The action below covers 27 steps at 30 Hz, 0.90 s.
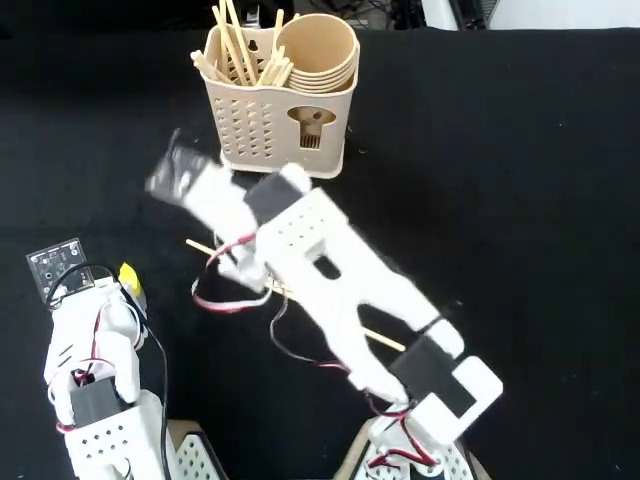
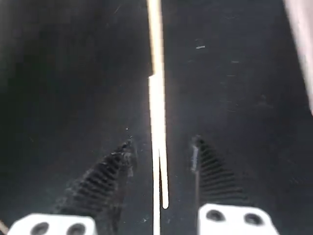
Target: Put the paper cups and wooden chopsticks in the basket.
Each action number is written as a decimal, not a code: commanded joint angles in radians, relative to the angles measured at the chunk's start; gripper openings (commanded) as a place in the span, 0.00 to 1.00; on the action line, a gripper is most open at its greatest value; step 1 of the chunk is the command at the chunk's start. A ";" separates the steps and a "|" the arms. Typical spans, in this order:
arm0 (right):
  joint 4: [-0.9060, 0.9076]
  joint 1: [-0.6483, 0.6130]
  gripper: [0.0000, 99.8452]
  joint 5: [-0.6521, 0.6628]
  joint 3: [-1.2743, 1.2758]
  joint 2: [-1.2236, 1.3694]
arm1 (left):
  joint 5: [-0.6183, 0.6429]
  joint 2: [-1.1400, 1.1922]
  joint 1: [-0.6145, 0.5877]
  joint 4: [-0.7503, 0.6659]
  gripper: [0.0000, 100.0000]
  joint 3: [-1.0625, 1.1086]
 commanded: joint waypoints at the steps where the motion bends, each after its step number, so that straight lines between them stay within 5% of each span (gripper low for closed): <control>1: -0.201 -0.009 0.13 0.072 0.156 -0.005 | -0.008 -0.009 0.010 0.005 0.18 0.013; 19: -0.344 -0.009 0.12 0.066 0.148 0.229 | -0.008 -0.009 0.010 0.005 0.18 0.013; 23: -0.338 -0.009 0.01 0.072 0.133 0.234 | -0.008 -0.009 0.010 0.005 0.18 0.013; 27: -0.338 0.005 0.01 0.072 0.133 0.229 | -0.008 -0.009 0.010 0.005 0.18 0.013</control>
